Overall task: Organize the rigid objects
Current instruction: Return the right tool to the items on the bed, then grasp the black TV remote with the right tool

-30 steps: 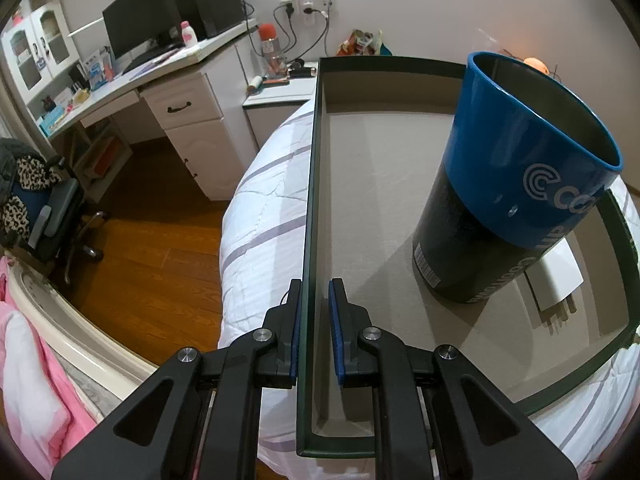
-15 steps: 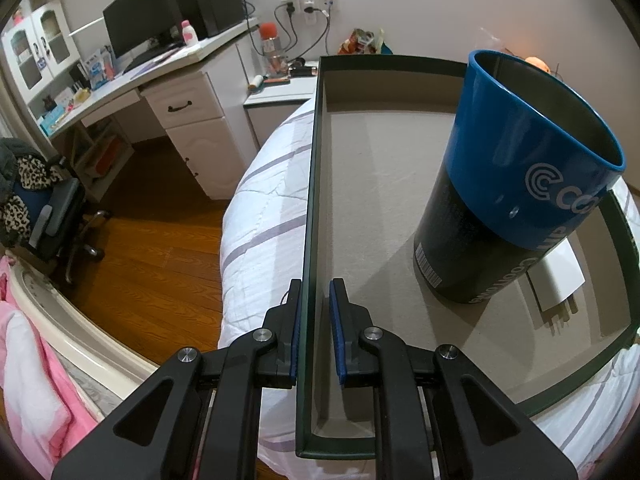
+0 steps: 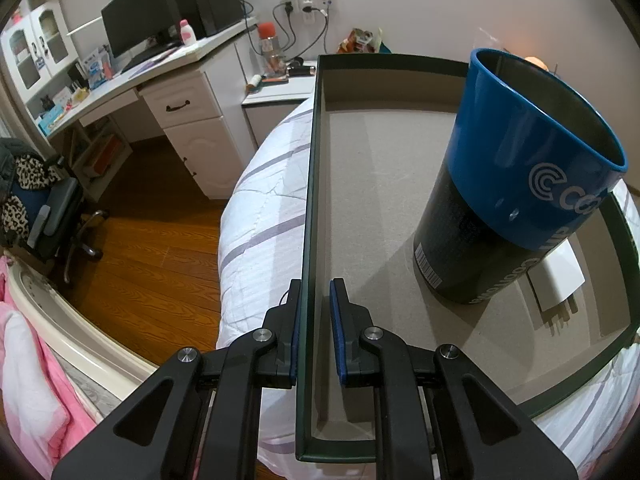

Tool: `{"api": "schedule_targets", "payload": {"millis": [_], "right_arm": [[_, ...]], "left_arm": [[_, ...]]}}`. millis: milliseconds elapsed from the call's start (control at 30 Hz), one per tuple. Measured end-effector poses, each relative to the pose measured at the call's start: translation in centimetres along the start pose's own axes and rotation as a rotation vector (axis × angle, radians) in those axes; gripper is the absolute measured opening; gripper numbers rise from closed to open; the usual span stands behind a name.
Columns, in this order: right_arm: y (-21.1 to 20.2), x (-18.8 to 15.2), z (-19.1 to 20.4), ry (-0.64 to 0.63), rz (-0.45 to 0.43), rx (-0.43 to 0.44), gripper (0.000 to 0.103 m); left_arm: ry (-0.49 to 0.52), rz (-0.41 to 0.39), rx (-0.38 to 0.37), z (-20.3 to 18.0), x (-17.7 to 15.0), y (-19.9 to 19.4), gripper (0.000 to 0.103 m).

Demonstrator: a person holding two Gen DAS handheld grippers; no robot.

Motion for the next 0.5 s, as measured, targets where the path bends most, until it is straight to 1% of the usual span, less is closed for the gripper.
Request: {"api": "schedule_targets", "payload": {"millis": [200, 300, 433, 500], "right_arm": [[3.2, -1.5, -0.2, 0.014, 0.084, 0.016, 0.080], [5.0, -2.5, -0.7, 0.029, 0.133, 0.009, 0.080], [6.3, -3.0, -2.1, 0.060, 0.148, -0.012, 0.080], [6.9, -2.9, -2.6, 0.071, 0.156, -0.009, 0.080]], "left_arm": [[0.002, 0.001, 0.000, 0.0, 0.0, 0.0, 0.013], [0.006, 0.001, -0.002, -0.1, -0.1, 0.0, 0.011], [0.010, -0.001, -0.004, -0.3, 0.0, 0.2, 0.012], [0.012, 0.000, -0.002, -0.3, 0.0, 0.2, 0.012]]}}
Point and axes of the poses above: each gripper's, at about its wrist camera, not at the fingertips, and y roughly the way its jaws point, z to its left, x to its top, the point moved 4 cm from there along y, roughly the way its jaws point, and after that the axes turned 14 degrees about x, right-handed, at the moved point
